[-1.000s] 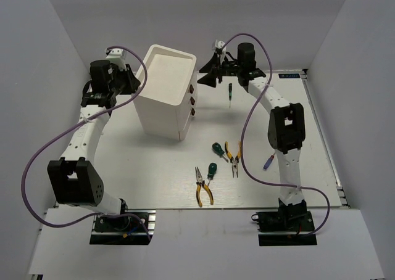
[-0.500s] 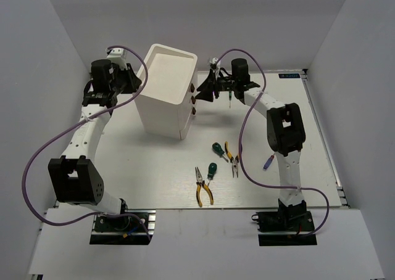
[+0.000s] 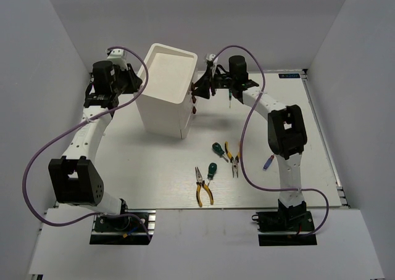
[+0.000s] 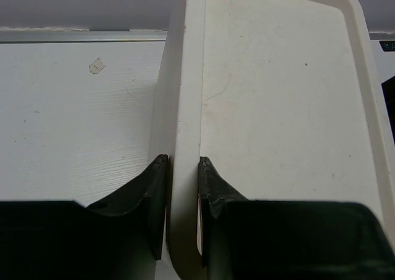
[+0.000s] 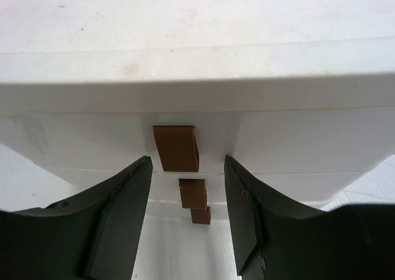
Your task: Sort the tools into containers
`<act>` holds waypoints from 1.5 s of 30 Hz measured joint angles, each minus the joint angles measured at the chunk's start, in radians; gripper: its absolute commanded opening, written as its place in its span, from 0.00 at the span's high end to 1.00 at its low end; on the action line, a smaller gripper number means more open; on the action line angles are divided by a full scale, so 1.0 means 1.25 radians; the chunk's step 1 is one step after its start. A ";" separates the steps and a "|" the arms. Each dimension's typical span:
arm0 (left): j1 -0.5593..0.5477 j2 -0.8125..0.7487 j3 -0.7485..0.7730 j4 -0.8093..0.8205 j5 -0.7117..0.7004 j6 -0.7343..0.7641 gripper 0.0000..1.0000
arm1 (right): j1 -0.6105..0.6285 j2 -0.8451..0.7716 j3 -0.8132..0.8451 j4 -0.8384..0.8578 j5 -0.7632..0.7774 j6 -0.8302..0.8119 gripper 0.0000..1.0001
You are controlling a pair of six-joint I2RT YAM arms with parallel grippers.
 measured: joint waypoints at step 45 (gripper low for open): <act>-0.060 -0.085 -0.055 -0.056 -0.230 -0.181 1.00 | -0.004 -0.136 -0.045 -0.209 0.346 -0.173 1.00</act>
